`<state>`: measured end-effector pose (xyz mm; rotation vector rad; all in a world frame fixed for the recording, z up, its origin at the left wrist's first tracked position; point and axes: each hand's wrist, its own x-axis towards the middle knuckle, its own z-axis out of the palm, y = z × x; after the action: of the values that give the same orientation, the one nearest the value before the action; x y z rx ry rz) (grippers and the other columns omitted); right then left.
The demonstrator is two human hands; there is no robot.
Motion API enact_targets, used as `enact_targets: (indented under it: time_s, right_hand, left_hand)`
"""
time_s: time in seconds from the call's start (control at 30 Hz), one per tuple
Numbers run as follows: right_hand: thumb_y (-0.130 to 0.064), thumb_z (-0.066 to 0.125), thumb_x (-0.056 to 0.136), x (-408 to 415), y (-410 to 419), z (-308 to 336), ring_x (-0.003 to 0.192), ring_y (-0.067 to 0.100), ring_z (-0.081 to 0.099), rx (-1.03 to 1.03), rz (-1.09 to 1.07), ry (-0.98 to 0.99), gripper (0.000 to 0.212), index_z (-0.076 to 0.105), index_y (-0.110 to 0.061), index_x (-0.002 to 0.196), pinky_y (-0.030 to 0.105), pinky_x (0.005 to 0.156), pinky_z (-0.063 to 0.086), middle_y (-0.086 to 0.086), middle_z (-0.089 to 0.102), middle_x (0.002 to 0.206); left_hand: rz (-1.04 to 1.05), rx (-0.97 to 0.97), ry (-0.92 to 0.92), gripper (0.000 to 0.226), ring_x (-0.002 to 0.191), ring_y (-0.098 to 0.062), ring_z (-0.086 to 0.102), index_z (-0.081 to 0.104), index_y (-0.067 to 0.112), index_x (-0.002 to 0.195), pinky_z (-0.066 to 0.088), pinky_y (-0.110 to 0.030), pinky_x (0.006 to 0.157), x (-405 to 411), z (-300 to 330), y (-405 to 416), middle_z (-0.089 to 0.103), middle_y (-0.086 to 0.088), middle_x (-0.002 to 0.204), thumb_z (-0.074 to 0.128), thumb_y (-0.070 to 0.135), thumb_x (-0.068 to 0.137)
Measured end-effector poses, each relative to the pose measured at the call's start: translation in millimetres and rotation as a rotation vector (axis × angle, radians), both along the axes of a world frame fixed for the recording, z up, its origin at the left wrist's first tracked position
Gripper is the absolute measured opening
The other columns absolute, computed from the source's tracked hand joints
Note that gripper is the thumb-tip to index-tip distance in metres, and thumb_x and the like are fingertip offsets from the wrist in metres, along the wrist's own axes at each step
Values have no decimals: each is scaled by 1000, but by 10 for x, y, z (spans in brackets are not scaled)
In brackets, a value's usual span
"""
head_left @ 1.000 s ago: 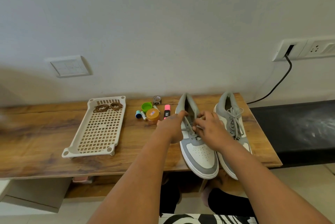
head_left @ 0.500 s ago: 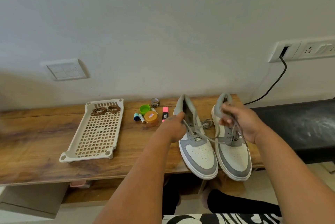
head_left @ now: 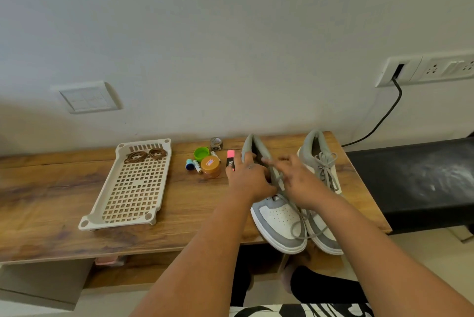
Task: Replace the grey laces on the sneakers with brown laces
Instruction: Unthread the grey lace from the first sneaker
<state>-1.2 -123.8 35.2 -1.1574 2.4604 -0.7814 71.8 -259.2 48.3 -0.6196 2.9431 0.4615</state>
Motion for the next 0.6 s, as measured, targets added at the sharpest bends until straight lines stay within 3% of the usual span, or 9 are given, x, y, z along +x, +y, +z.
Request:
enact_targets:
  time_s: [0.13, 0.2, 0.27, 0.33, 0.37, 0.4, 0.47, 0.53, 0.6]
  right_hand:
    - [-10, 52, 93, 12, -67, -88, 115, 25, 48, 66, -8, 36, 48, 49, -33, 136, 38, 91, 45, 3, 47, 127]
    - [-10, 48, 93, 3, -60, -38, 117, 24, 44, 94, -34, 86, 46, 52, -32, 133, 46, 95, 42, -1, 53, 127]
    - [-3, 43, 91, -1, -37, 15, 117, 22, 40, 82, -55, 60, 51, 54, -33, 131, 46, 98, 40, -9, 57, 122]
    - [0, 42, 91, -5, -6, 39, 115, 20, 40, 66, -68, 2, 53, 55, -31, 130, 41, 97, 41, -22, 51, 101]
    - [1, 42, 91, -16, 11, 45, 114, 20, 41, 62, -80, -25, 52, 56, -32, 130, 38, 95, 42, -23, 46, 95]
    - [0, 42, 92, -30, 22, 49, 111, 20, 44, 54, -96, -47, 52, 56, -34, 128, 36, 91, 43, -17, 47, 96]
    - [-3, 41, 93, -61, 32, 49, 99, 19, 52, 37, -136, -86, 49, 59, -38, 121, 30, 80, 43, 0, 49, 108]
    - [-4, 40, 94, -72, 34, 32, 88, 15, 55, 22, -160, -124, 46, 62, -39, 115, 18, 68, 41, 6, 47, 115]
    - [-3, 40, 95, -59, 31, 41, 85, 11, 55, 13, -146, -132, 44, 61, -35, 118, 10, 60, 38, 6, 50, 117]
  left_hand:
    - [49, 198, -74, 31, 148, -35, 1, 67, 30, 116, 11, -60, 117, -19, -19, 42, 16, -2, 158, 65, 36, 86]
    - [31, 254, -86, 25, 147, -35, 1, 68, 26, 113, 12, -59, 117, -19, -39, 1, 14, 0, 159, 63, 30, 89]
    - [29, 370, -50, 11, 145, -32, 9, 69, 23, 97, 17, -54, 117, -9, -52, -27, 19, 1, 155, 61, 26, 90]
    - [124, 649, 33, 3, 138, -24, 24, 68, 23, 79, 26, -47, 113, 33, -9, -39, 35, 2, 143, 65, 23, 79]
    - [197, 814, 87, 11, 130, -20, 35, 67, 22, 80, 33, -40, 106, 55, 29, -57, 45, 2, 132, 66, 24, 69]
    - [264, 988, 140, 20, 118, -16, 44, 65, 18, 82, 37, -34, 94, 80, 67, -78, 54, 1, 117, 64, 24, 63]
    - [363, 1219, 229, 15, 102, -11, 51, 60, 11, 76, 34, -30, 81, 107, 132, -128, 60, -3, 91, 58, 26, 76]
    - [424, 1150, 269, 39, 97, -10, 56, 55, 10, 59, 36, -29, 79, 85, 149, -185, 65, -4, 86, 54, 31, 92]
    - [370, 847, 265, 47, 84, -14, 58, 60, 9, 62, 42, -31, 75, 59, 124, -189, 65, -2, 81, 61, 45, 92]
